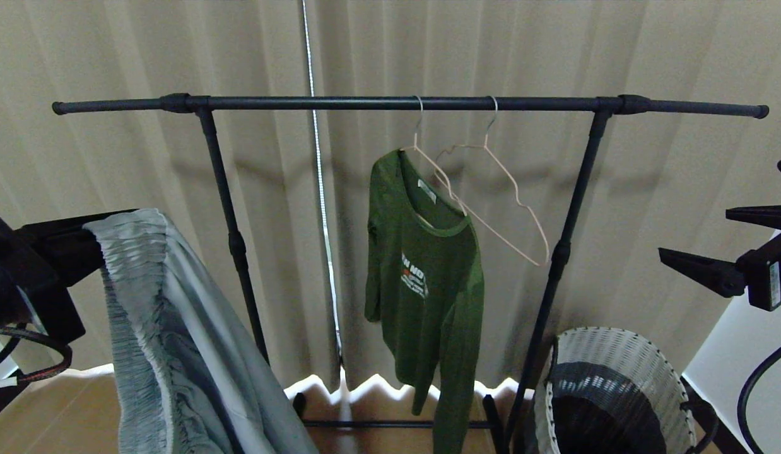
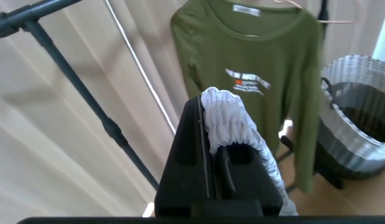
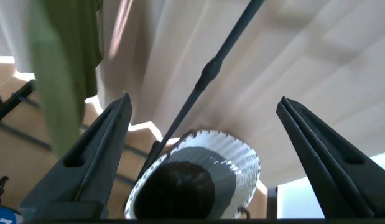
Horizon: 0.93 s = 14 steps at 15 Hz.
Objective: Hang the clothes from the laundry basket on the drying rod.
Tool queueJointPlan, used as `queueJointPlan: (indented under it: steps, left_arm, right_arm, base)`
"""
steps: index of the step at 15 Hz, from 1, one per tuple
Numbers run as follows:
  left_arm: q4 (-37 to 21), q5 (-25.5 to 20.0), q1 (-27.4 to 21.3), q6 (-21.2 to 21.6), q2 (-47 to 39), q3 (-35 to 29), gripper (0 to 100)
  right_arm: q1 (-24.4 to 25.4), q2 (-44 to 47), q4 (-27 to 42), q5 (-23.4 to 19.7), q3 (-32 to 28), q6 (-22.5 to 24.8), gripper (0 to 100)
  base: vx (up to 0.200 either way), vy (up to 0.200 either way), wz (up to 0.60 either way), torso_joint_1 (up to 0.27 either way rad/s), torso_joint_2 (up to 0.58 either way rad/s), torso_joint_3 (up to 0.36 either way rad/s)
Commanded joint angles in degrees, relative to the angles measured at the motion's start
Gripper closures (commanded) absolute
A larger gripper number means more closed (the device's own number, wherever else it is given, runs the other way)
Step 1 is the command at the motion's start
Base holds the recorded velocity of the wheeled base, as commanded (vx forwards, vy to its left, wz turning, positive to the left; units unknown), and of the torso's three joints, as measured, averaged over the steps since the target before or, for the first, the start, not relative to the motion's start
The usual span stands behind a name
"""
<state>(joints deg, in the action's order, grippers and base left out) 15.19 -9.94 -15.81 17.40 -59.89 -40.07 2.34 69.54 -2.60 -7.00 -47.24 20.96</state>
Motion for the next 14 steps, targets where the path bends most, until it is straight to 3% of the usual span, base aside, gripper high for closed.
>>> queueJointPlan:
  steps: [1,3,7,8,12,14]
  left_arm:
    - [0.0,0.0,0.0,0.0,-0.1,0.0,100]
    - [0.0,0.0,0.0,-0.2,-0.1,0.0,100]
    - [-0.2,0.2,0.5,-0.3,-0.2,1.0,100]
    - [-0.2,0.2,3.2,-0.5,-0.9,1.9,100]
    - [-0.4,0.5,9.2,-0.7,-4.1,2.7,100]
    - [-0.4,0.5,9.2,-0.6,-3.7,3.6,100]
  right_arm:
    - [0.0,0.1,0.0,0.0,0.0,0.1,0]
    - [0.0,0.1,0.0,0.0,0.0,0.1,0]
    - [0.6,-0.1,-0.2,-0.3,-0.2,0.0,0]
    - [1.4,0.5,-0.6,-0.4,-0.7,0.0,0]
    - [6.6,5.4,0.0,0.1,-4.8,-2.0,0]
    - [11.2,10.8,0.0,3.7,-9.1,-3.8,0]
  base:
    - [0.200,0.000,0.00,0.002,0.01,-0.002]
    - [0.200,0.000,0.00,0.000,0.00,0.000]
    - [0.000,0.000,0.00,0.000,0.00,0.000]
    - [0.000,0.000,0.00,0.000,0.00,0.000]
    - [0.000,0.000,0.00,0.000,0.00,0.000]
    - [0.000,0.000,0.00,0.000,0.00,0.000]
